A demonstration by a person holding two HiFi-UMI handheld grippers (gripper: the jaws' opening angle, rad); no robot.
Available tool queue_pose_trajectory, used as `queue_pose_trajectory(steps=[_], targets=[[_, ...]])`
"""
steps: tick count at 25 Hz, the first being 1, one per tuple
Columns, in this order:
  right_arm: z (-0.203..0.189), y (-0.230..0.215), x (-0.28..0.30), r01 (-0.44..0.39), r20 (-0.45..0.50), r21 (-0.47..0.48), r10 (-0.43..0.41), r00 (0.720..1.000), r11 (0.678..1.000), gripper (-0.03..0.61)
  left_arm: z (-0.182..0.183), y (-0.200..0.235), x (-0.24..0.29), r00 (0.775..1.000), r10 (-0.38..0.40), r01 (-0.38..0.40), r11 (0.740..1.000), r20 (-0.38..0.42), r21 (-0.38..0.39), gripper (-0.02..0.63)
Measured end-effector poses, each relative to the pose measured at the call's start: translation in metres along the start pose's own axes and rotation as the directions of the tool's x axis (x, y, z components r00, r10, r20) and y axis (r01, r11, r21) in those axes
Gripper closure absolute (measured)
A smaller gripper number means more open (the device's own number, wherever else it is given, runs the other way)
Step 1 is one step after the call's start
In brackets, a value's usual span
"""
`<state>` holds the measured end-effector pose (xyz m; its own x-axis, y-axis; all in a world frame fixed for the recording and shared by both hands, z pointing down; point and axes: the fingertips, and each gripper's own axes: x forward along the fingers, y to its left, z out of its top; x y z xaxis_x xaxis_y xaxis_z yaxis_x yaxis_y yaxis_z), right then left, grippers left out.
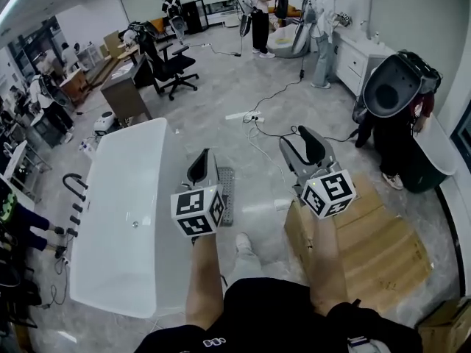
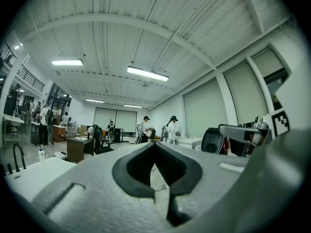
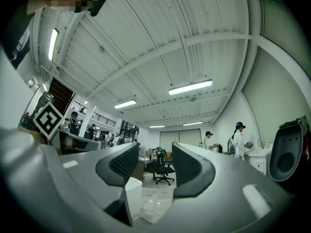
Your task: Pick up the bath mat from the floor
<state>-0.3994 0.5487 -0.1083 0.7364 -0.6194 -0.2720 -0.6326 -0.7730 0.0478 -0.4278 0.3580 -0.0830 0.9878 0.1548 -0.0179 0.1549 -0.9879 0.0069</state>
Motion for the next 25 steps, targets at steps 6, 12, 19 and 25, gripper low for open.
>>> queue_pose_trajectory(steps=[6,12,19,25], targets=[[-0.055,-0.024,0.045,0.041,-0.105,0.028,-0.038,0.994,0.999,0.424,-0.032,0.038,0.053,0.999,0.016,-0.02,0.997,-0.044,-0.078,0.615],[-0.066,-0.062,0.1,0.147,-0.147,0.05,-0.138,0.979,0.988,0.575,-0.029,0.086,0.106,0.997,0.026,-0.034,0.992,-0.066,-0.122,0.615],[-0.089,-0.081,0.198,0.133,-0.153,0.083,-0.119,0.981,0.988,0.575,-0.018,0.134,0.193,0.997,0.004,-0.012,0.993,-0.071,-0.113,0.615],[-0.093,-0.101,0.273,0.136,-0.145,0.071,-0.125,0.982,0.988,0.575,-0.01,0.176,0.261,0.998,-0.003,-0.005,0.993,-0.062,-0.117,0.615]])
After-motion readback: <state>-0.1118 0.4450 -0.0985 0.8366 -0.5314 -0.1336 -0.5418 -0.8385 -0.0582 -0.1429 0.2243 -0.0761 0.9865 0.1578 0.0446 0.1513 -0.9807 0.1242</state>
